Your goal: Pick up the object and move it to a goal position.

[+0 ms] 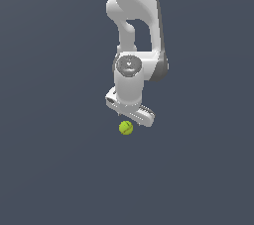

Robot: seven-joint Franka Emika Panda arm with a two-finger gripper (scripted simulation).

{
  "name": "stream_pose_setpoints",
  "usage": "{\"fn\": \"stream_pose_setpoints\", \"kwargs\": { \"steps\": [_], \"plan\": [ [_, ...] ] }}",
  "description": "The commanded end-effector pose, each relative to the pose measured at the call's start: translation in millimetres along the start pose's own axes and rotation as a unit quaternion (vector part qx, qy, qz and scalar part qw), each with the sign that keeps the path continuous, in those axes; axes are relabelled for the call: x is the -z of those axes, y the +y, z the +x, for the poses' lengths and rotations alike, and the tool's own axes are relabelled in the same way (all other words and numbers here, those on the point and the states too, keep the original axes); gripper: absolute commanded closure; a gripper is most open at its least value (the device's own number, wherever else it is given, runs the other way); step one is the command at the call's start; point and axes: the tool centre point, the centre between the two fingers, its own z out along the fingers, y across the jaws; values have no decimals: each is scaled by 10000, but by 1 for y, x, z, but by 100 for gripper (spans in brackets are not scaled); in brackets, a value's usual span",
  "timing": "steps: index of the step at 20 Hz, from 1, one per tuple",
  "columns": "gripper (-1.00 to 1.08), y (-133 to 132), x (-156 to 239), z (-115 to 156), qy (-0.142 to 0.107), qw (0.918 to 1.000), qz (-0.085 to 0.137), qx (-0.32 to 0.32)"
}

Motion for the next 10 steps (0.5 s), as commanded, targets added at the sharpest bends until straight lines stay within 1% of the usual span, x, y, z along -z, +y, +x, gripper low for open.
{"fn": "stream_pose_setpoints", "kwargs": {
  "steps": [1, 5, 10],
  "plan": [
    [-92, 3, -6, 5, 20, 9996, -16, -289],
    [-92, 7, -14, 10, 44, 9981, -37, -612],
    [-92, 9, -19, 13, 62, 9965, -51, -832]
  ]
}}
